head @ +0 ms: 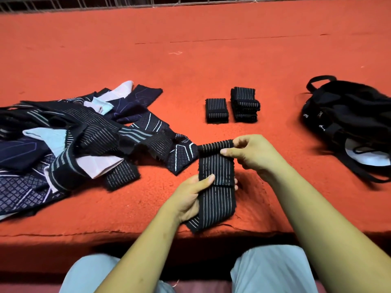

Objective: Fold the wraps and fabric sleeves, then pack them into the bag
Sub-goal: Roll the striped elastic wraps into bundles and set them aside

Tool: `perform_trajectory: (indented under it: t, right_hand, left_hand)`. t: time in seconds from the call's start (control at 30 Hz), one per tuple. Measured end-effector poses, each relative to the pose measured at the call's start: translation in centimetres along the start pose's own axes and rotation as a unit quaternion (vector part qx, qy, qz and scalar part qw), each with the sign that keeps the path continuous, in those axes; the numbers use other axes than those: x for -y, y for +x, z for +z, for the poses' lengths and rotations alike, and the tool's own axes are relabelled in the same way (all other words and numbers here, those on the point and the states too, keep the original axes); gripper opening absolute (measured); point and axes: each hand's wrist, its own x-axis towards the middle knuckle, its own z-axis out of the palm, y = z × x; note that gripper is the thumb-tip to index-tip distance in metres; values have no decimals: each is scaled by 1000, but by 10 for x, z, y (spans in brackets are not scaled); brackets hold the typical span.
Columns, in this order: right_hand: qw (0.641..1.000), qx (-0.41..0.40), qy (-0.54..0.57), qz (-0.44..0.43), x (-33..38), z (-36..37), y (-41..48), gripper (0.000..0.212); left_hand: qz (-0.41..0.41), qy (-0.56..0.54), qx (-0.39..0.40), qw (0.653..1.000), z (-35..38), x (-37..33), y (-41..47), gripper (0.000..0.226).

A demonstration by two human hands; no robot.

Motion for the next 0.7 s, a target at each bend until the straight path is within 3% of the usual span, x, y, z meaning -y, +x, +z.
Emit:
perform_trajectory:
  t: [0.13,0.3,0.43,0.57,0.7]
  right_hand:
    - [994,-34,76,-73,11,-1,2,16]
    - [970,-120,170,-129,23,-9,8,5]
    - [958,-128,180,-181,23,-8,6,6]
    - [970,-105,131,-178,0,2,0,11]
    - [978,-86,59,-183,-36,16,-13,19]
  left_hand:
    - [-89,-46,44,994,9,-5,-4,51]
    - [-77,-79,104,988,19,-16,-11,58]
    - [-81,-64,11,995,21,-17,2,69]
    - [-61,-154,-82,983,5,-8,17,89]
    - [-46,-192,-98,975,-8,-3,18,91]
